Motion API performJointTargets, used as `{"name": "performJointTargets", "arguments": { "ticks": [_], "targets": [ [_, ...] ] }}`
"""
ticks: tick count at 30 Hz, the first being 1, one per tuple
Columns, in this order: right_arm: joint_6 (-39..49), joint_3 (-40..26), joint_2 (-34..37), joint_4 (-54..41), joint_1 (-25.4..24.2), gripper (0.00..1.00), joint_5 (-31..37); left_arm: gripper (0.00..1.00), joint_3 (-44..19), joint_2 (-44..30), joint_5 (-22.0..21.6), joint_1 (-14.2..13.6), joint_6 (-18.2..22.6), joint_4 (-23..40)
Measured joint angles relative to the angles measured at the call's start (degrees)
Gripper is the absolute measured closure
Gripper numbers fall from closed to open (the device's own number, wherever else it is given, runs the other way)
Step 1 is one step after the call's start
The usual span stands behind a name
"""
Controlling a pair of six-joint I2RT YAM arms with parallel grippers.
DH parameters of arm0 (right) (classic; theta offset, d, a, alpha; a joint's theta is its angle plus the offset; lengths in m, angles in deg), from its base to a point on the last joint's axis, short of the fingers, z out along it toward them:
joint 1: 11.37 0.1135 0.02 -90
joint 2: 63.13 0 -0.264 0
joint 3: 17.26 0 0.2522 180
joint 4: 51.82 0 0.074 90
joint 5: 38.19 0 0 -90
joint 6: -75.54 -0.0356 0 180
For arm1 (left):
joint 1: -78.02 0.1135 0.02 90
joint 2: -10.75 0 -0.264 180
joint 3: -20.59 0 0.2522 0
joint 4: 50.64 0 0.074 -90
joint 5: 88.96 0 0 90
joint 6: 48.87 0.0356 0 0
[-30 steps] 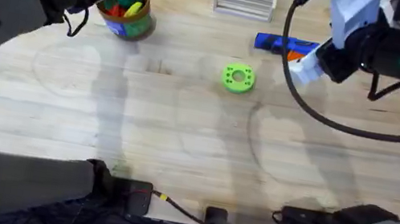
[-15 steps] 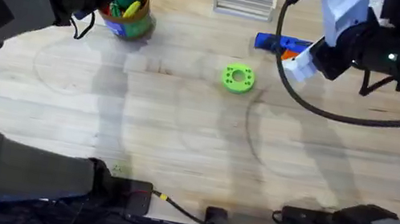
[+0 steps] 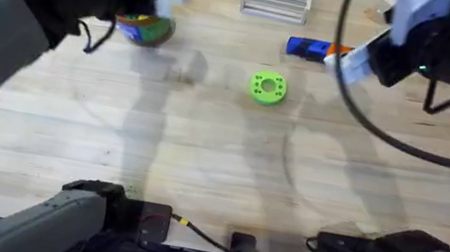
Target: Pick up the gripper from the table and insert it into the empty holder that is missing its gripper. Then pick up a screw, insert it into the mounting hole, and use the screwdriver to tighten it. Finally, clean up the table by picking up the vegetable and placing it into the bucket.
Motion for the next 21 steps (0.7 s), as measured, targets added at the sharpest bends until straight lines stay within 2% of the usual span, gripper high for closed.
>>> {"name": "performJointTargets", "arguments": {
  "ticks": [2, 4, 5, 10, 11, 15, 16, 18, 21],
  "targets": [
    [-3.84, 0.00, -2.44, -0.58, 0.00, 0.010, 0.01, 0.005, 0.00, 2.32, 0.00, -4.10, 3.36, 3.57],
    [-8.36, 0.00, -5.11, -2.06, 0.00, 0.010, 0.00, 0.082, 0.00, 4.63, 0.04, -8.24, 5.77, 6.23],
    [-10.26, 0.00, -6.19, -2.93, 0.00, 0.010, 0.00, 0.194, 0.00, 5.67, 0.09, -10.06, 6.63, 7.27],
    [-19.50, 0.00, -11.98, -10.46, 0.00, 0.010, 0.00, 0.952, 0.00, 11.28, 0.22, -18.52, 9.49, 12.92],
    [-20.62, 0.00, -13.02, -12.24, 0.00, 0.010, -0.01, 0.981, 0.00, 12.09, 0.22, -19.68, 9.76, 14.14],
    [-23.41, 0.00, -16.76, -17.76, 0.00, 0.010, -0.04, 0.983, 0.00, 14.76, 0.21, -24.11, 10.31, 19.53],
    [-23.84, 0.00, -17.56, -18.87, 0.00, 0.009, -0.02, 0.922, 0.00, 15.21, 0.18, -25.01, 10.70, 20.59],
    [-24.40, 0.00, -18.66, -20.83, 0.00, 0.009, -0.02, 0.605, 0.00, 15.87, 0.25, -26.50, 10.75, 22.27],
    [-24.80, 0.00, -19.46, -23.01, 0.00, 0.010, -0.02, 0.135, 0.00, 16.11, 0.22, -26.98, 10.76, 23.98]
  ]
}}
